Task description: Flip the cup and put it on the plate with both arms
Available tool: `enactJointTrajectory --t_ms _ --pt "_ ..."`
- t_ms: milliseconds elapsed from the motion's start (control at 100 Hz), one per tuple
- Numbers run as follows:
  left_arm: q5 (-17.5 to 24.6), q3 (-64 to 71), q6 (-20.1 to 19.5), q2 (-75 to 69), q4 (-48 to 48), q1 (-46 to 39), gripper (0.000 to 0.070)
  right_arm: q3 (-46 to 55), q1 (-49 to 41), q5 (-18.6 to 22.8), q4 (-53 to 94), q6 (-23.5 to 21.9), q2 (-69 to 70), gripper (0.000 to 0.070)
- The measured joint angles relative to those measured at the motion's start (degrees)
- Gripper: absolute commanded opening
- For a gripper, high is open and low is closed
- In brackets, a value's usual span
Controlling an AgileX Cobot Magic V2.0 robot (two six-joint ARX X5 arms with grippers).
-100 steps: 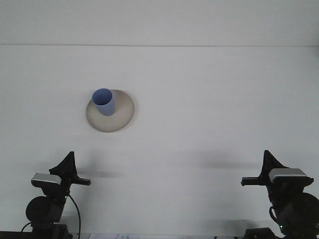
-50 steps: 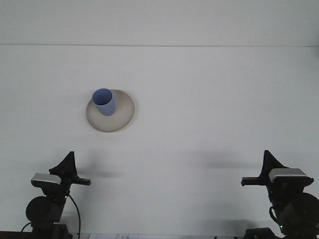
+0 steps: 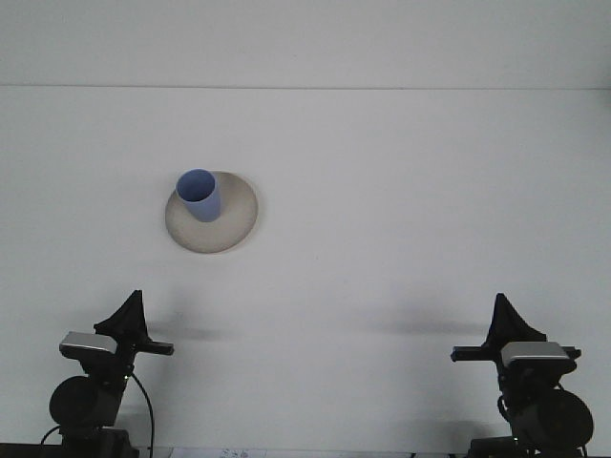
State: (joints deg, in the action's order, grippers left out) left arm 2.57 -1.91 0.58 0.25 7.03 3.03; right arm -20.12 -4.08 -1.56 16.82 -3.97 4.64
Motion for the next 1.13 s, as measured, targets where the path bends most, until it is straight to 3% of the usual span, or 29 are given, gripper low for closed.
enactJointTrajectory --t_ms 260,510,1130 --pt "0.0 0.0 0.0 0.0 -0.1 0.0 0.0014 11.8 0.0 0.0 -1.8 0.0 -4.4 0.0" --pt "0.0 0.0 0.0 0.0 -0.2 0.0 0.0014 19.2 0.0 0.0 -21.7 0.0 -4.5 0.0" --pt "0.0 0.0 0.0 0.0 -0.2 0.0 0.0014 19.3 0.0 0.0 -23.1 -0.3 -4.5 0.0"
